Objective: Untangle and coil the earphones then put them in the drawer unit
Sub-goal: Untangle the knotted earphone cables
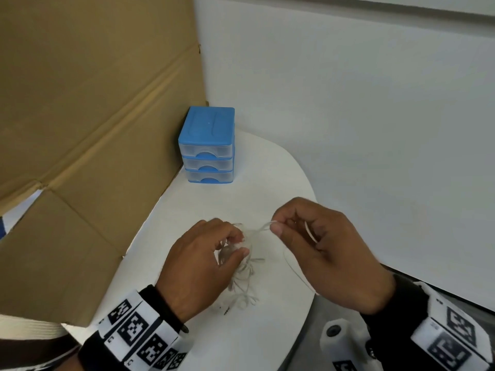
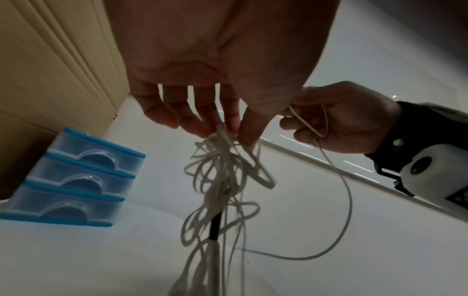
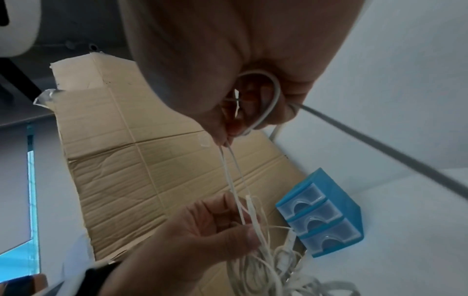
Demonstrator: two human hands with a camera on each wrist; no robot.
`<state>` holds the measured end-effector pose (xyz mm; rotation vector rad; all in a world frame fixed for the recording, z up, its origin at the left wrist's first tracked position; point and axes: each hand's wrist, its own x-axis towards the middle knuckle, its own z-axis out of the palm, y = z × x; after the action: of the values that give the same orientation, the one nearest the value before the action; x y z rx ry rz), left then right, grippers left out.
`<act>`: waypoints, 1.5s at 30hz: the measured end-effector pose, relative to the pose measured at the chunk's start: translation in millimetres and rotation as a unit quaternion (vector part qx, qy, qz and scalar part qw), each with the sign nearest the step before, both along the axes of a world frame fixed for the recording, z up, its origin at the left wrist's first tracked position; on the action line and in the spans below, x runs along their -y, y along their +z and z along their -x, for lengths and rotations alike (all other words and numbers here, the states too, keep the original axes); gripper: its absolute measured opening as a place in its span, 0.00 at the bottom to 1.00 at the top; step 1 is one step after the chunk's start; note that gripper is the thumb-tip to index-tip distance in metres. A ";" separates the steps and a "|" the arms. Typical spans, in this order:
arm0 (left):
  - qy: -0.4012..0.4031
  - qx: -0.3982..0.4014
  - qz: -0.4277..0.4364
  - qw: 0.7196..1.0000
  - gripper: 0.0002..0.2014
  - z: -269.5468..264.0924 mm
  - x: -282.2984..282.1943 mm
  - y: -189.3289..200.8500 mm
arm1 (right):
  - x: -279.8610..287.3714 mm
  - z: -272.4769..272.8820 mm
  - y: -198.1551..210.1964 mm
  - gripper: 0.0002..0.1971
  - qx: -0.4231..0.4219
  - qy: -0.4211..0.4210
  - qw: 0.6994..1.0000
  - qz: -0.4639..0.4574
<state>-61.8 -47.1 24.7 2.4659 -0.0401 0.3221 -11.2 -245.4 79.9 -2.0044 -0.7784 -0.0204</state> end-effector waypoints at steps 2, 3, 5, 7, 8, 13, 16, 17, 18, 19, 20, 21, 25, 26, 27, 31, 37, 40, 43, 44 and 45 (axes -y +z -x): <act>0.014 0.010 0.034 0.999 0.07 -1.7 -5.0 -2.7 | 0.8 -1.2 5.6 0.05 0.011 -0.015 0.999 -0.045; 0.022 0.016 0.041 0.999 0.08 -3.1 -8.1 -3.5 | 2.2 -3.0 8.8 0.05 0.014 -0.024 0.997 -0.067; 0.034 0.021 0.035 0.999 0.09 -6.8 -14.4 -2.8 | 6.0 -8.0 13.4 0.05 0.001 -0.037 0.994 -0.099; 0.028 0.010 0.026 0.999 0.08 -10.1 -19.5 -0.5 | 8.9 -11.1 14.6 0.05 -0.023 -0.040 0.993 -0.113; 0.020 0.001 0.019 1.000 0.08 -11.2 -21.3 0.3 | 9.0 -11.4 13.9 0.05 -0.032 -0.041 0.992 -0.113; 0.019 -0.012 0.053 0.998 0.06 -15.1 -29.1 -2.0 | 6.5 -11.7 8.3 0.07 -0.062 -0.052 0.990 -0.116; 0.021 0.019 0.120 0.992 0.05 -15.9 -28.5 1.4 | 10.7 -18.2 1.8 0.05 -0.113 -0.069 0.989 -0.061; 0.016 0.028 0.131 0.991 0.05 -15.7 -26.5 4.0 | 11.5 -19.1 -0.6 0.07 -0.137 -0.064 0.988 -0.028; 0.008 0.037 0.137 0.990 0.04 -15.1 -24.1 6.5 | 11.5 -18.8 -3.4 0.12 -0.153 -0.058 0.986 0.008; -0.002 0.047 0.142 0.989 0.03 -14.5 -21.7 8.6 | 10.6 -17.4 -5.6 0.19 -0.156 -0.057 0.985 0.042; -0.014 0.057 0.144 0.988 0.03 -13.4 -19.3 9.9 | 9.2 -15.7 -7.2 0.24 -0.140 -0.068 0.985 0.073; -0.025 0.065 0.143 0.987 0.04 -12.3 -17.2 10.6 | 8.1 -13.5 -8.3 0.29 -0.106 -0.084 0.985 0.104; -0.063 0.068 0.123 0.988 0.06 -7.8 -8.9 11.9 | 3.2 -3.1 -7.0 0.29 0.050 -0.104 0.979 0.171; -0.073 0.069 0.118 0.988 0.06 -6.8 -6.4 12.6 | 2.0 -0.9 -7.4 0.25 0.055 -0.092 0.979 0.170; -0.084 0.071 0.117 0.987 0.06 -5.8 -3.8 13.0 | 0.5 0.7 -8.4 0.21 0.042 -0.077 0.983 0.160; -0.095 0.099 0.149 0.979 0.06 -2.3 3.8 13.5 | 0.6 -2.5 -9.8 0.08 -0.077 -0.008 0.993 0.093; -0.038 0.155 0.168 0.973 0.05 -4.2 0.9 14.3 | 8.3 -12.4 -2.0 0.12 -0.101 0.005 0.995 0.023; -0.089 0.079 0.227 0.967 0.07 -0.3 -2.9 18.1 | 10.0 -14.6 -1.1 0.13 -0.114 0.000 0.994 0.000; -0.076 0.033 0.290 0.953 0.12 1.8 2.2 20.9 | 8.5 -13.1 -0.9 0.11 -0.140 0.020 0.990 -0.028; -0.056 0.031 0.296 0.953 0.09 0.8 4.3 20.6 | 7.3 -11.6 -0.4 0.10 -0.146 0.032 0.988 -0.033; -0.040 0.023 0.295 0.954 0.09 -0.4 6.0 20.5 | 6.1 -10.0 0.2 0.10 -0.148 0.046 0.987 -0.033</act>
<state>-61.5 -53.1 45.2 1.8575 -0.0554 0.3041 -1.2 -251.6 80.0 -1.8514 -0.6670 0.2960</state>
